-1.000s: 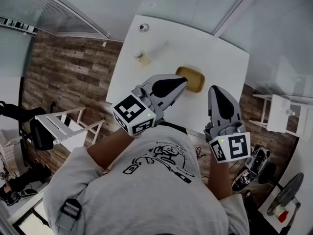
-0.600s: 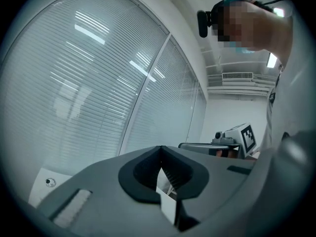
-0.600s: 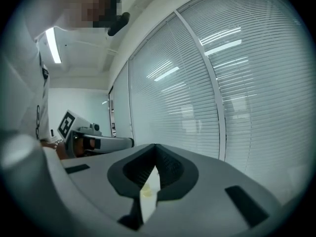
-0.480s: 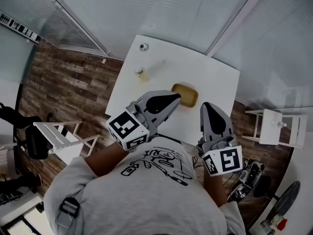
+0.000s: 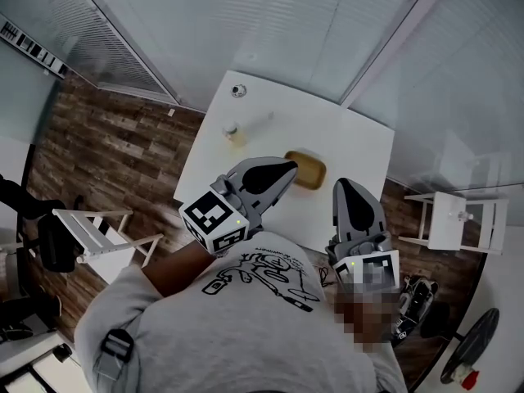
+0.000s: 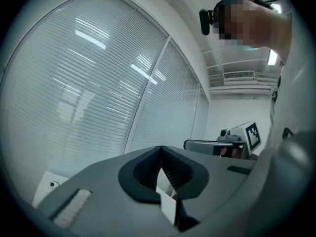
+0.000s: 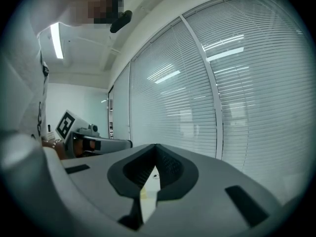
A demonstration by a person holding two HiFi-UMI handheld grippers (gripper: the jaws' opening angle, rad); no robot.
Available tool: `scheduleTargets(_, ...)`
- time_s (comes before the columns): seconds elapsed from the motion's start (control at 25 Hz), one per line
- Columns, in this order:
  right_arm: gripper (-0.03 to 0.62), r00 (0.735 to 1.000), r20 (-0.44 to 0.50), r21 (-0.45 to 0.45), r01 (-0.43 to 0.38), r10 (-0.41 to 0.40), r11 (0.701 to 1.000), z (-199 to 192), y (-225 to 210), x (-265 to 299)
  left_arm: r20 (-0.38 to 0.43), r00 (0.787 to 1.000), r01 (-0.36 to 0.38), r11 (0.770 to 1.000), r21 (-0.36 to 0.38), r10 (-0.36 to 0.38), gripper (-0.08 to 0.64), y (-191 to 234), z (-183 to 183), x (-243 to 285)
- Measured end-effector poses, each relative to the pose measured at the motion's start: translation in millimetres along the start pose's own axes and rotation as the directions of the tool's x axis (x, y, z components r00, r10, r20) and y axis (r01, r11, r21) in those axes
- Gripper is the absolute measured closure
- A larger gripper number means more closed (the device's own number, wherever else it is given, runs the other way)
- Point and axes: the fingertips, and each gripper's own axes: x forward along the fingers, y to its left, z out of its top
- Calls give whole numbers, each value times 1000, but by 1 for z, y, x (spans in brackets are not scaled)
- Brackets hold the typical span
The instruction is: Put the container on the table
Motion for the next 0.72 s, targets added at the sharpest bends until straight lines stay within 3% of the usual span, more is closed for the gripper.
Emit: scheduleTargets(0.72, 586, 1000, -8, 22, 23, -23, 999, -5, -4, 5, -17, 1000, 11, 1000, -24, -11, 555, 3, -7, 7)
